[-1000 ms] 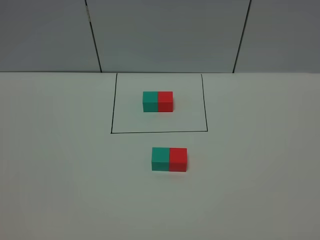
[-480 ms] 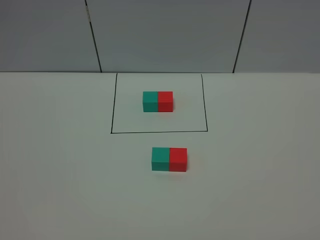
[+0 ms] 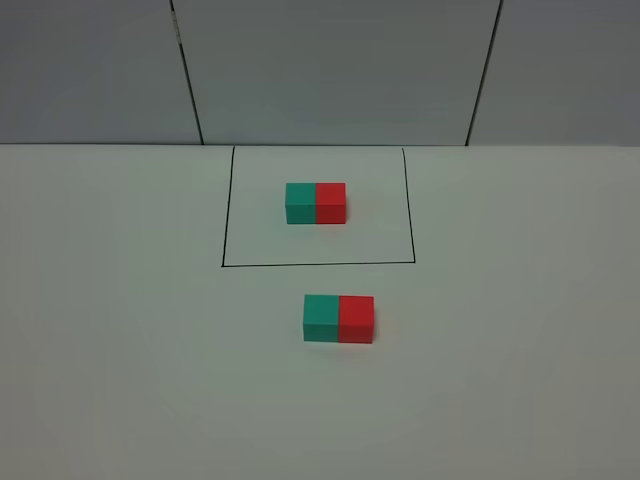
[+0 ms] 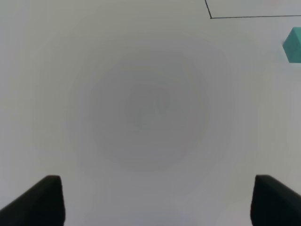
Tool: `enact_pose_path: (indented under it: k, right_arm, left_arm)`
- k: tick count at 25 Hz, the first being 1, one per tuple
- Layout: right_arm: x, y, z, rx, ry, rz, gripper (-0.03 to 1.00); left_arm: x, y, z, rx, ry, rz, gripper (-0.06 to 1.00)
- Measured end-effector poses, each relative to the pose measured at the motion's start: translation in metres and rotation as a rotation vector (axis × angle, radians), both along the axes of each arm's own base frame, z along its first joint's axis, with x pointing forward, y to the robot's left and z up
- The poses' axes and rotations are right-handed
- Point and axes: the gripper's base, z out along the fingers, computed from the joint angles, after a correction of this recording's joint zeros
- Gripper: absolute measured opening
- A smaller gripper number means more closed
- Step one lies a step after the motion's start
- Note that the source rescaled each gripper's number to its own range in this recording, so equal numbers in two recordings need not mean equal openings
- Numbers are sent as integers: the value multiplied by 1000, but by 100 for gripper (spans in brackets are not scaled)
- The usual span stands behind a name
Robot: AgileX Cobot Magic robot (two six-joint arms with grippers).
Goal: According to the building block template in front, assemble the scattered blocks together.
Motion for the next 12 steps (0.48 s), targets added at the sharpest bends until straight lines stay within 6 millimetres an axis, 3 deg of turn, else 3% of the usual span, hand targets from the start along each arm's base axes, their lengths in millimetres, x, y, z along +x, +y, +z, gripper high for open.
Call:
enact_pose_path:
  k: [12]
  right_arm:
    - [0, 0, 0, 0, 0, 0, 51]
  left_arm:
    - [0, 0, 0, 0, 0, 0, 86]
